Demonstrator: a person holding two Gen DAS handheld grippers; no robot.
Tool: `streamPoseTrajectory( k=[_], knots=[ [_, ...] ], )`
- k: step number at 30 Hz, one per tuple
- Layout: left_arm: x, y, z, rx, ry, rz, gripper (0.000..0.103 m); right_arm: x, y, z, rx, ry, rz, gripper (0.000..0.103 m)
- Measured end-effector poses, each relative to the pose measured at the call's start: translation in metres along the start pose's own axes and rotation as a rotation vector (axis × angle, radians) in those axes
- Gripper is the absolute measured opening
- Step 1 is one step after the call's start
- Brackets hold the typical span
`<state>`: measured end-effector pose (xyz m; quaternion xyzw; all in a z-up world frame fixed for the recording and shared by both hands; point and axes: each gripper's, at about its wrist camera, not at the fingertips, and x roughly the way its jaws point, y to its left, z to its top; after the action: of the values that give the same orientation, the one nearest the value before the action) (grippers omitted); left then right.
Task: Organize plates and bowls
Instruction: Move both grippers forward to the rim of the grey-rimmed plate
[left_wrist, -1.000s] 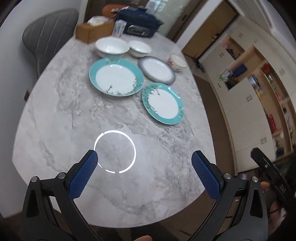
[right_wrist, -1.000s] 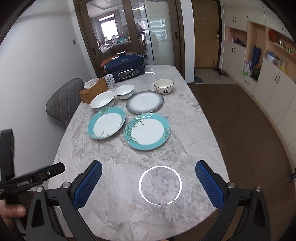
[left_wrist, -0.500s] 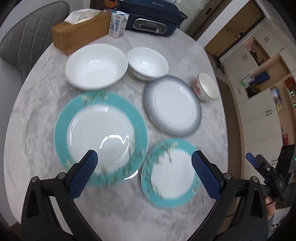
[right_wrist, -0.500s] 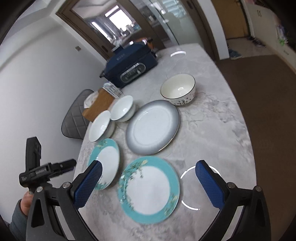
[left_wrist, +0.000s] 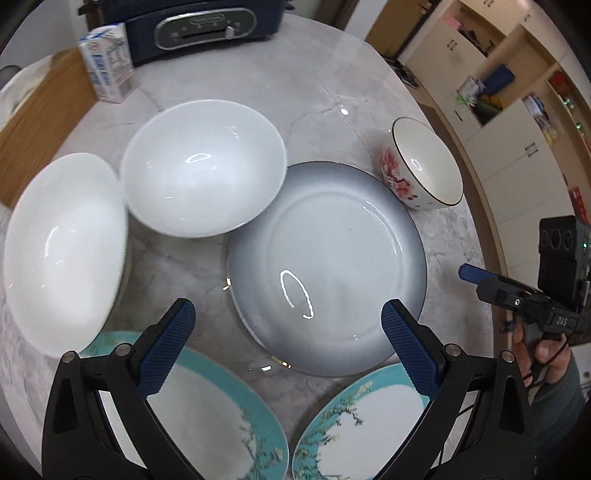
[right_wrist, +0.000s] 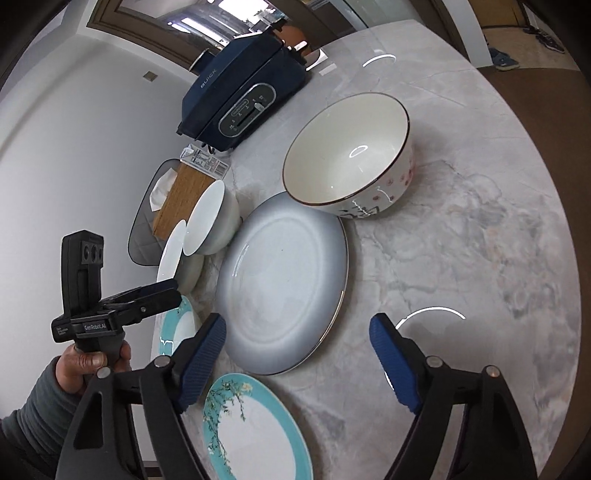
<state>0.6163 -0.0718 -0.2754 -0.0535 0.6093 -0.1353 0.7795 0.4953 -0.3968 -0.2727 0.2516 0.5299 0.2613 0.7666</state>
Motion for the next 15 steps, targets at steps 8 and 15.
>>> streamPoseTrajectory(
  k=[8,15],
  knots=[
    [0.045,0.020,0.025,-0.030,0.055,-0.123,0.098,0.016,-0.015,0.008,-0.027,0.016,0.045,0.083],
    [0.078,0.034,0.045,-0.071,0.093,-0.171,0.082,0.025,-0.032,0.012,-0.009,0.040,0.067,0.068]
  ],
)
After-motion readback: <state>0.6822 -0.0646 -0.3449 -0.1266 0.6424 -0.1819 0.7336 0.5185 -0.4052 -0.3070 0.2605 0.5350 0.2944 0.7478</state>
